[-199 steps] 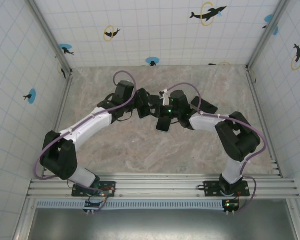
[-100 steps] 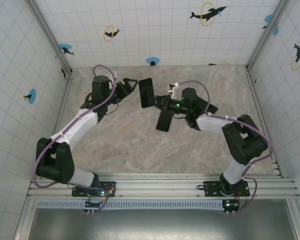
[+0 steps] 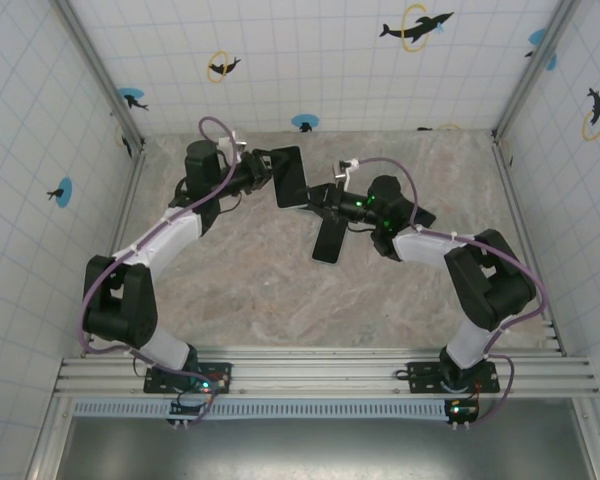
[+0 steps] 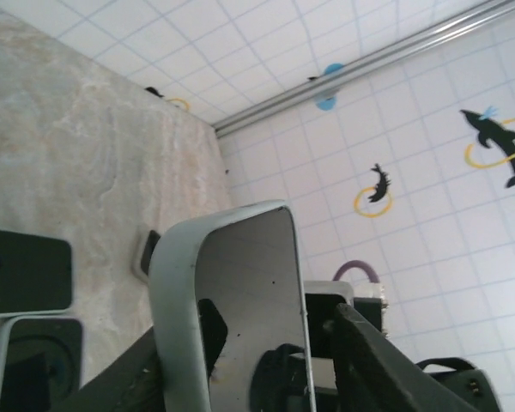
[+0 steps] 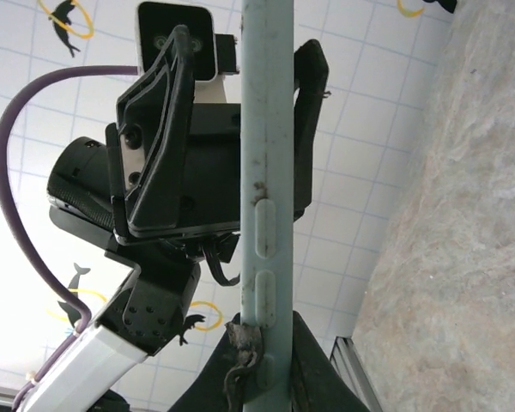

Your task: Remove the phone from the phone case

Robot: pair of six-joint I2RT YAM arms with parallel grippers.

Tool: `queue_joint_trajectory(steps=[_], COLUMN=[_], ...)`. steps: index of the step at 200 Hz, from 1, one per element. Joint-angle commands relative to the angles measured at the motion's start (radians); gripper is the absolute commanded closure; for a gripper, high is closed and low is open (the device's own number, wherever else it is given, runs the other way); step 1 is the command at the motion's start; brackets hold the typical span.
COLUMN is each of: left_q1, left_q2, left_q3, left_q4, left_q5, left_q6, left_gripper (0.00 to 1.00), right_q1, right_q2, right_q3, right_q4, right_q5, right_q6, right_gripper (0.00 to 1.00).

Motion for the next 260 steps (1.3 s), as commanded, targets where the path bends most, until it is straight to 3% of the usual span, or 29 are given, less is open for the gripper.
queue_joint_trajectory(steps=[1, 16, 39, 50, 69, 93, 150, 217, 260], left_q1=[0.000, -0.001, 0.000, -0.002, 0.000, 0.000, -0.003, -0.017, -0.023], left_q2=[0.021, 0.028, 0.035, 0.040, 0.052, 0.080, 0.180, 0.245, 0.275], left_q3=[0.037, 0.040, 0.039, 0.038, 0.037, 0.055, 0.165, 0.224, 0.176], left_q4=[0.066, 0.071, 0.089, 0.109, 0.157, 0.203, 0.201, 0.177, 0.292], left_q5=[0.081, 0.093, 0.105, 0.106, 0.098, 0.077, -0.021, -0.149, -0.238], left_q6=[-0.016, -0.022, -0.042, -0.060, -0.109, -0.163, -0.212, -0.191, -0.258], left_gripper=[0.66, 0.71, 0.92, 0.96, 1.00, 1.00, 1.00, 1.00, 1.00], right_q1=[0.005, 0.003, 0.002, -0.001, -0.007, -0.018, -0.057, -0.099, -0.110], right_q2=[-0.012, -0.006, -0.001, -0.001, -0.004, -0.010, -0.036, -0.069, -0.062], right_q3=[0.034, 0.038, 0.039, 0.035, 0.022, 0.011, -0.038, -0.085, -0.091], right_q4=[0.113, 0.127, 0.143, 0.146, 0.165, 0.163, 0.119, -0.032, -0.103], right_q5=[-0.029, -0.035, -0.037, -0.034, -0.019, -0.009, 0.015, -0.016, -0.050], right_q6=[0.040, 0.059, 0.076, 0.079, 0.088, 0.073, -0.003, -0.135, -0.164], right_gripper=[0.89, 0.89, 0.89, 0.87, 0.73, 0.55, 0.39, 0.36, 0.35])
